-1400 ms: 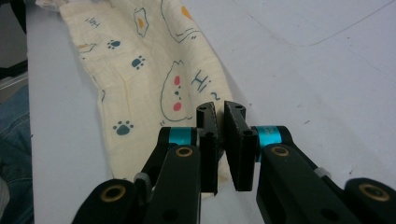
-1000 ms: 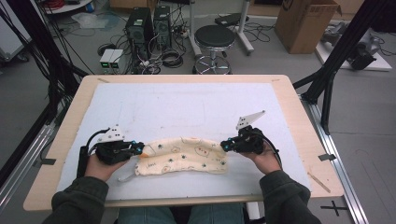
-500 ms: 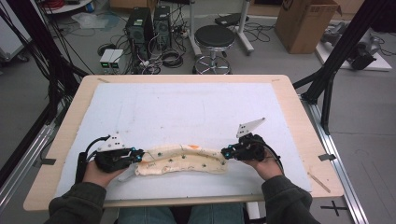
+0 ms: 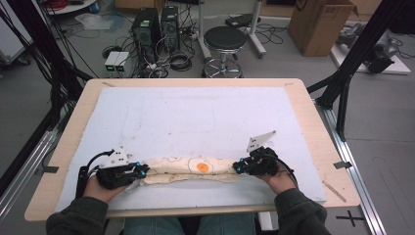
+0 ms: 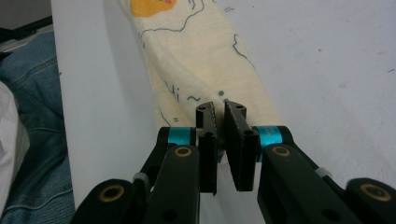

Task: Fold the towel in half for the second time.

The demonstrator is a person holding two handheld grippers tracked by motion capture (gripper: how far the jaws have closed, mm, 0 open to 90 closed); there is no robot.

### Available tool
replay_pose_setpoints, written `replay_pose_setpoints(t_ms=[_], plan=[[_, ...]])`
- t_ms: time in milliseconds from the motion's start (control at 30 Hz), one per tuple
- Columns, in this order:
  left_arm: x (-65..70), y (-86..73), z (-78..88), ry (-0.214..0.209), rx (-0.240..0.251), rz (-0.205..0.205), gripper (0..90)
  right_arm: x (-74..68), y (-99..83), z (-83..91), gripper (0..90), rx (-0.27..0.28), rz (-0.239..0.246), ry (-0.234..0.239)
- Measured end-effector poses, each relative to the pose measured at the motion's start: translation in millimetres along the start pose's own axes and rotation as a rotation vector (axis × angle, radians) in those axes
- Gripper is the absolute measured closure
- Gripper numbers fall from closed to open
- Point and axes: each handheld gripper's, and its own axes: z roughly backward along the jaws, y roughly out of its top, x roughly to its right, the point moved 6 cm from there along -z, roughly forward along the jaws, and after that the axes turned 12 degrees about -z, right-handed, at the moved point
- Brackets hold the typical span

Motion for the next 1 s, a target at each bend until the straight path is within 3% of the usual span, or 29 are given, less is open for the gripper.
replay_pose_setpoints(t_ms=[333, 767, 1000], plan=[[11.0, -5.6, -0.1, -0.017, -0.001, -0.006, 83.9, -2.0, -4.9, 2.0, 82.8, 0.015, 0.012, -0.02], [18.0, -10.7, 2.4, -0.029, -0.011, -0.004, 81.6, -4.7, -15.5, 0.4, 79.7, 0.013, 0.007, -0.013], [19.6, -8.0, 4.5, -0.043, 0.002, 0.001, 72.6, -5.2, -17.2, 0.4, 73.4, 0.018, -0.002, -0.004]])
